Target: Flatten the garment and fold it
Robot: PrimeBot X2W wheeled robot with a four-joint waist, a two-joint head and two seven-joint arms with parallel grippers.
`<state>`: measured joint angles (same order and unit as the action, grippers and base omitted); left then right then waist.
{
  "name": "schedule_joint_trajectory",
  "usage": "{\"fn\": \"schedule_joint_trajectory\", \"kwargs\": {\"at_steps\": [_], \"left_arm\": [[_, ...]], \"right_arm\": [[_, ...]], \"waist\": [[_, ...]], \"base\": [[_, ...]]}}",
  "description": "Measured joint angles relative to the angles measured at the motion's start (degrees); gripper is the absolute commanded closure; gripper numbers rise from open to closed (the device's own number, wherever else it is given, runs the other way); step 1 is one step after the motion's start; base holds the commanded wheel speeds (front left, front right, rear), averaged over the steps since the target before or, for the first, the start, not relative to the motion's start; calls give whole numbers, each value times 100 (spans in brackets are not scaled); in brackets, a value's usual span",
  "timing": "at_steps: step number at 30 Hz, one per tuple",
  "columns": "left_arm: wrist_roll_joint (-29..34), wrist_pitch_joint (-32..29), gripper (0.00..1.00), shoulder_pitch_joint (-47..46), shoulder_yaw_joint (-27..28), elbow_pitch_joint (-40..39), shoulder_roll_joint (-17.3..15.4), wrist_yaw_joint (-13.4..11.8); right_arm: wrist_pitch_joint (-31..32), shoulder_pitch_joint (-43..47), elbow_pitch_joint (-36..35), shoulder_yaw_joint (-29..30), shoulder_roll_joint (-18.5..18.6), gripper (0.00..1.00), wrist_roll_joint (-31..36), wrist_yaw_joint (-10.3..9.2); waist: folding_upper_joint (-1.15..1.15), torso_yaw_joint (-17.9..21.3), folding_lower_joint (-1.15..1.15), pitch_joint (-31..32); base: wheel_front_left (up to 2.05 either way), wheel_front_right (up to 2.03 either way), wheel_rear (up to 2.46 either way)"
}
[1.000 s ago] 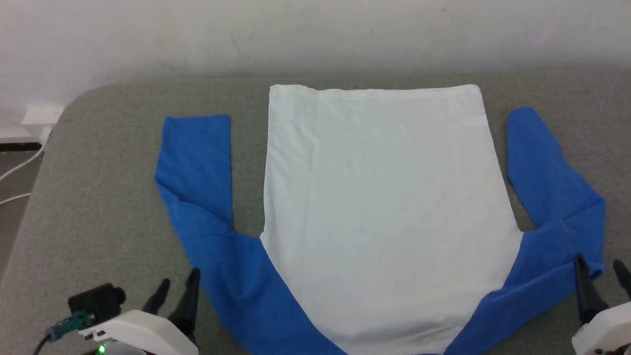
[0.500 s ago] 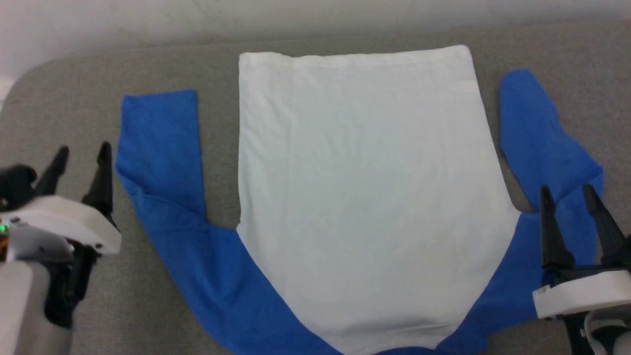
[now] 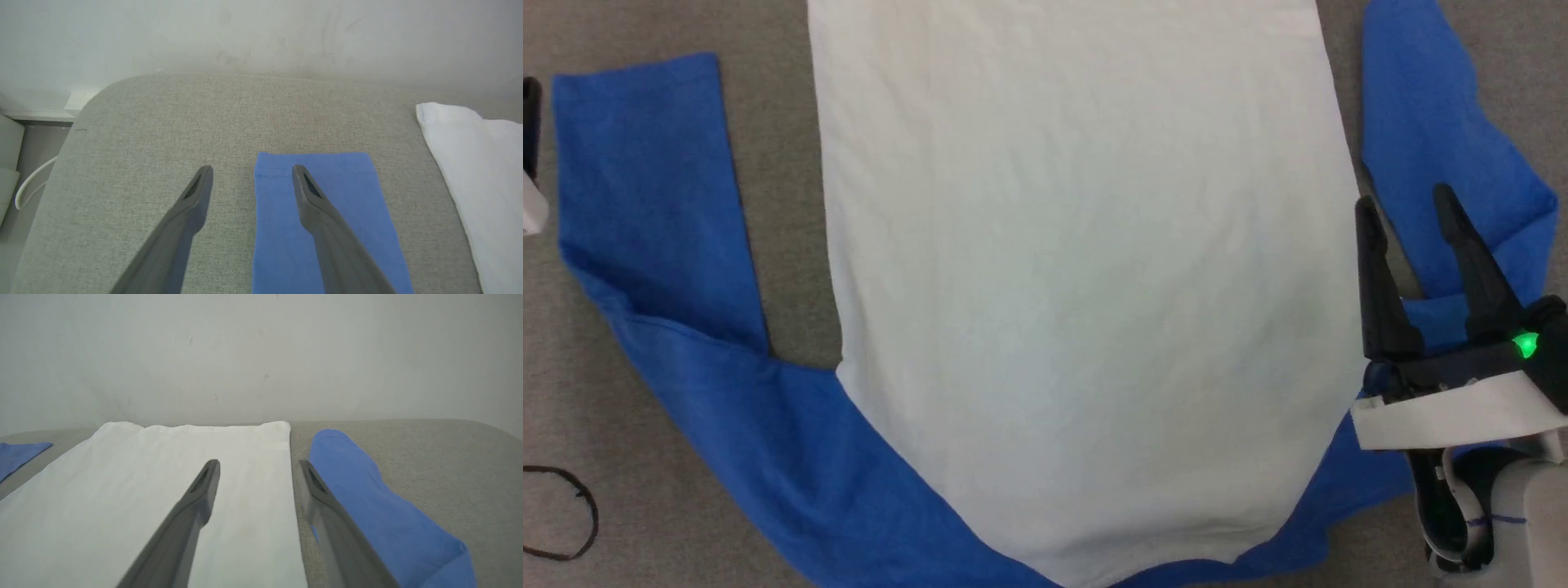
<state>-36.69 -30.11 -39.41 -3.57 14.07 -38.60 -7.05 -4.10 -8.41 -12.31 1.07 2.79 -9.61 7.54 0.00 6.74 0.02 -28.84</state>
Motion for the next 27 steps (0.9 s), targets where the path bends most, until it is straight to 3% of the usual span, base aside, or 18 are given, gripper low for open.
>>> {"fn": "schedule_joint_trajectory", "kwargs": {"at_steps": [7, 15, 16, 17, 18, 27], "left_arm": [[-182, -922, 0, -64, 163, -78, -172, -582], [-332, -1173, 0, -40, 500, -516, -388, -922], [-333, -1173, 11, -36, 520, -555, -404, -923], [-339, -1172, 70, -32, 550, -590, -409, -922], [-369, -1170, 100, -28, 570, -620, -401, -922], [-408, -316, 100, 624, 723, -713, -190, -802]], "right_arm": [[-121, -149, 132, -215, 1, 0, -105, 0], [-249, -257, 210, -258, 1, 0, -158, 0], [-250, -271, 219, -259, 2, 0, -160, 0], [-254, -290, 226, -264, 2, 0, -185, 0], [-256, -308, 238, -265, 1, 0, -208, 0], [-269, -324, 386, -135, 1, 0, -200, 0]], "waist": [[0, 283, -1, -525], [0, 525, -2, -898], [0, 543, -2, -925], [0, 557, -2, -947], [0, 568, -2, -961], [0, 495, -2, -650]], "base": [[0, 0, 0], [0, 0, 0], [0, 0, 0], [0, 0, 0], [0, 0, 0], [0, 0, 0]]}}
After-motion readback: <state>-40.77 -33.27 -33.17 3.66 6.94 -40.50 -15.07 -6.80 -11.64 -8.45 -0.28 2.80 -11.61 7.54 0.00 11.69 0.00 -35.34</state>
